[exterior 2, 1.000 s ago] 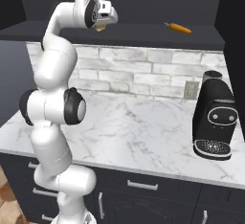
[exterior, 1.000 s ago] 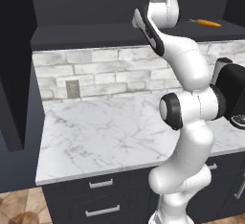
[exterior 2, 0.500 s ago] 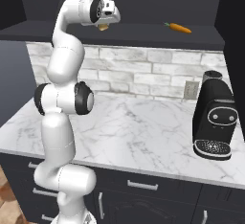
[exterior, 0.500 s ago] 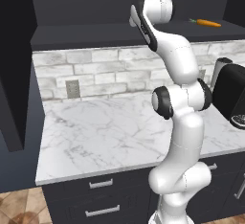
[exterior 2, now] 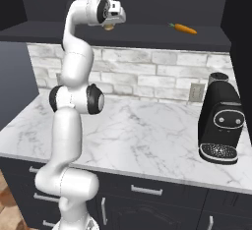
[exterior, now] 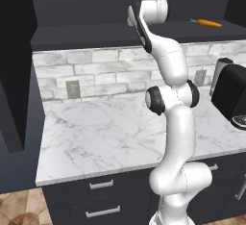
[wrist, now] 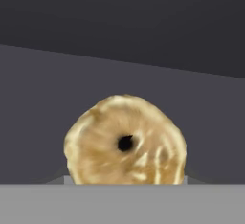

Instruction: Pick the candle and candle from the dining table and place them in the open cabinet. Close the cabinet after placing the objects.

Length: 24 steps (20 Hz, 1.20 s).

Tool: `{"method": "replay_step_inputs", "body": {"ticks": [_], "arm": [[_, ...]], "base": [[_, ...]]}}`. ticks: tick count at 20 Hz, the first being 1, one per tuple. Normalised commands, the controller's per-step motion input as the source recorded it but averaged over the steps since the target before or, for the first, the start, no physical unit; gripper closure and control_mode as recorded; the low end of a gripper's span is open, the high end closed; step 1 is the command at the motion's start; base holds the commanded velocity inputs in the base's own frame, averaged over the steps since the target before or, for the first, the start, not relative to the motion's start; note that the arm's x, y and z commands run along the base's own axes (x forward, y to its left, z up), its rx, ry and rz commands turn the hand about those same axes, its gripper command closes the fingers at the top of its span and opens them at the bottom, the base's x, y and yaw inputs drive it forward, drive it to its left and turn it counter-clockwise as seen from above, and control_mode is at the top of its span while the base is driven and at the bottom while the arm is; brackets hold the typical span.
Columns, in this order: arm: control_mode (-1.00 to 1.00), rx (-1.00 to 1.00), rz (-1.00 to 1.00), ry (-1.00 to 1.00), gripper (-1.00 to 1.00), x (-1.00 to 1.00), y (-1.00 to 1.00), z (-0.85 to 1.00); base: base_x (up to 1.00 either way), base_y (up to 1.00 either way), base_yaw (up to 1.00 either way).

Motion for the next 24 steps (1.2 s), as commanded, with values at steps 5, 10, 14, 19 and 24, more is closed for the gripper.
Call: {"method": "replay_step_inputs", "body": {"ticks": [5, 10, 14, 19, 24], "arm": [[-1.0, 0.0, 0.0, 0.06, 1.0, 0.39, 0.0, -0.12], [-1.0, 0.0, 0.0, 0.09, -1.0, 0.37, 0.03, -0.02], [-1.0, 0.0, 0.0, 0.13, -1.0, 0.33, 0.0, 0.07], [-1.0, 0.0, 0.0, 0.22, -1.0, 0.34, 0.0, 0.25], [-1.0, 0.0, 0.0, 0.27, -1.0, 0.33, 0.0, 0.34]], "base": [[0.0, 0.0, 0.0], [0.0, 0.0, 0.0], [0.0, 0.0, 0.0], [0.0, 0.0, 0.0], [0.0, 0.0, 0.0]]}}
